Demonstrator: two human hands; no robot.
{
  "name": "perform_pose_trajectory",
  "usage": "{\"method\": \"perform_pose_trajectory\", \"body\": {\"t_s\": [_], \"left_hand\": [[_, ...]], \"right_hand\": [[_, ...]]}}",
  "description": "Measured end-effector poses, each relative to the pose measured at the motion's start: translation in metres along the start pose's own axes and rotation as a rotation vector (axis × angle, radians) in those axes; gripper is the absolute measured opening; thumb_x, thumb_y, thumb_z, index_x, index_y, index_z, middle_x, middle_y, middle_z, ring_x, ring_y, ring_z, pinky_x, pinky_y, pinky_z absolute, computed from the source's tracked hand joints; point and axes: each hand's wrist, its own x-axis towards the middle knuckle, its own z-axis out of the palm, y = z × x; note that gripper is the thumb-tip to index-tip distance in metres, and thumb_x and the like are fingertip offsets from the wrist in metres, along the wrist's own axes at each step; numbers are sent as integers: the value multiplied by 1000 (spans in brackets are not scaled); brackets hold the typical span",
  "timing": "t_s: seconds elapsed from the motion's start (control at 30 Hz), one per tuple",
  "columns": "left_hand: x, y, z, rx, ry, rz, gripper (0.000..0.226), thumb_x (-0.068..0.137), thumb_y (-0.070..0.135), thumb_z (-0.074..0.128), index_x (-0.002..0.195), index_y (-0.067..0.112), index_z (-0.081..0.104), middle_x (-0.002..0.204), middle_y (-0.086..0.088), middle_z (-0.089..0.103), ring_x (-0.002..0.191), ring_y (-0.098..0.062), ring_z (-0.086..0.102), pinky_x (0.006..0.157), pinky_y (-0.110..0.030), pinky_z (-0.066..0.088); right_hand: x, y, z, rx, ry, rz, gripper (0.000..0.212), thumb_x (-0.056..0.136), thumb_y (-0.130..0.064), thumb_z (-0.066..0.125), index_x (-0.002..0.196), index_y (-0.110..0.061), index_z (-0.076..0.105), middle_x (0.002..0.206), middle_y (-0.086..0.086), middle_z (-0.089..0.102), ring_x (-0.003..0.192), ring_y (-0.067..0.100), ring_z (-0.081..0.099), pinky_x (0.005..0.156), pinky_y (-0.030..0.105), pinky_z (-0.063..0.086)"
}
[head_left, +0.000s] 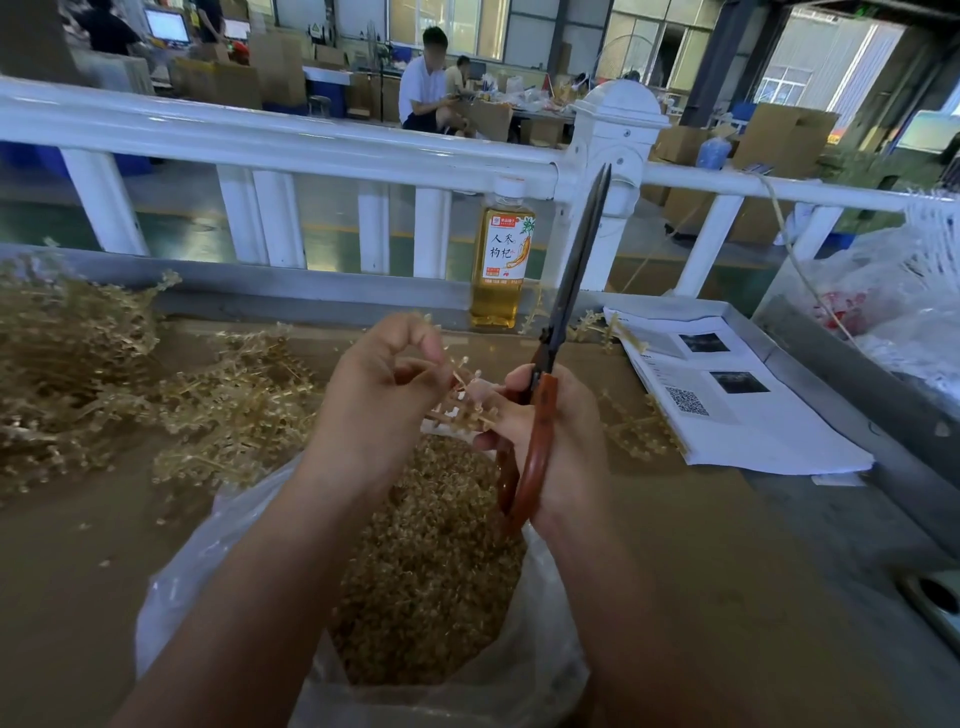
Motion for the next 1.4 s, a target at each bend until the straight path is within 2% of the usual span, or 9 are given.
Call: {"method": "perform_pose_trajectory", "body": {"t_s": [0.13, 0.23, 0.33, 0.43, 0.67, 0.83, 0.97, 1.2, 1.4], "left_hand": [[-1, 1, 4, 54, -14, 6, 43, 81, -11, 51, 54, 20, 63, 70, -8, 67, 72, -25, 59, 74, -35, 49], [-4, 4, 3, 150, 3, -11, 36, 76, -2, 53, 54, 24, 67, 65, -10, 65, 56, -18, 49, 54, -23, 43], [-5, 5, 0, 305, -9, 68, 21, 79, 21, 63, 59, 20, 71, 61, 5, 64, 59, -11, 54, 59, -27, 42], [-5, 6, 1, 336, -72, 46, 20, 82, 38, 63, 74, 25, 77, 78, 11, 71, 78, -7, 63, 72, -32, 50], [-2, 5, -2, 162, -50, -9, 13, 83, 15, 66, 76, 17, 77, 79, 0, 71, 82, -23, 66, 82, -50, 51], [2, 0, -1, 190, 74, -32, 11, 75, 14, 74, 69, 23, 75, 73, 0, 69, 80, -26, 64, 81, -51, 52], [1, 0, -2, 87, 4, -92, 15, 82, 10, 66, 69, 13, 72, 75, -18, 69, 80, -40, 64, 83, -57, 50], [0, 1, 0, 104, 52, -113, 26, 89, 22, 59, 65, 15, 65, 61, 1, 60, 62, -14, 52, 67, -39, 47], [1, 1, 1, -2, 82, -123, 29, 84, 14, 64, 56, 16, 66, 57, -1, 61, 62, -18, 55, 71, -40, 47]], "right_hand": [[0, -1, -2, 39, 39, -8, 28, 76, 9, 67, 75, -11, 47, 61, 1, 59, 41, 6, 56, 41, 18, 48], [-1, -1, -2, 32, 75, -26, 27, 74, 4, 71, 77, -11, 49, 64, 0, 61, 44, 6, 59, 44, 18, 49], [-1, -3, -3, 80, 85, -28, 26, 76, 6, 69, 77, -9, 48, 59, 2, 63, 46, 8, 62, 45, 17, 48], [0, -6, -3, 57, 104, -9, 27, 76, 7, 68, 74, -11, 48, 69, 10, 59, 47, 9, 63, 47, 17, 50], [0, -4, -2, 127, 5, 34, 24, 79, 11, 62, 74, -7, 49, 76, 13, 60, 58, 14, 68, 52, 20, 53], [0, -1, -1, -55, -2, -43, 23, 80, 9, 64, 79, -8, 48, 75, 7, 62, 60, 8, 67, 55, 18, 53], [1, -2, -1, -69, 32, -29, 22, 78, 5, 67, 81, -8, 49, 72, 4, 62, 56, 7, 66, 54, 16, 53], [0, -2, -2, -111, 8, -20, 23, 78, 0, 69, 81, -9, 48, 82, 6, 67, 79, 19, 70, 63, 21, 57], [-2, -2, -2, -166, -45, -52, 20, 82, -16, 68, 79, -10, 49, 61, -5, 65, 58, 6, 67, 51, 16, 51]]}}
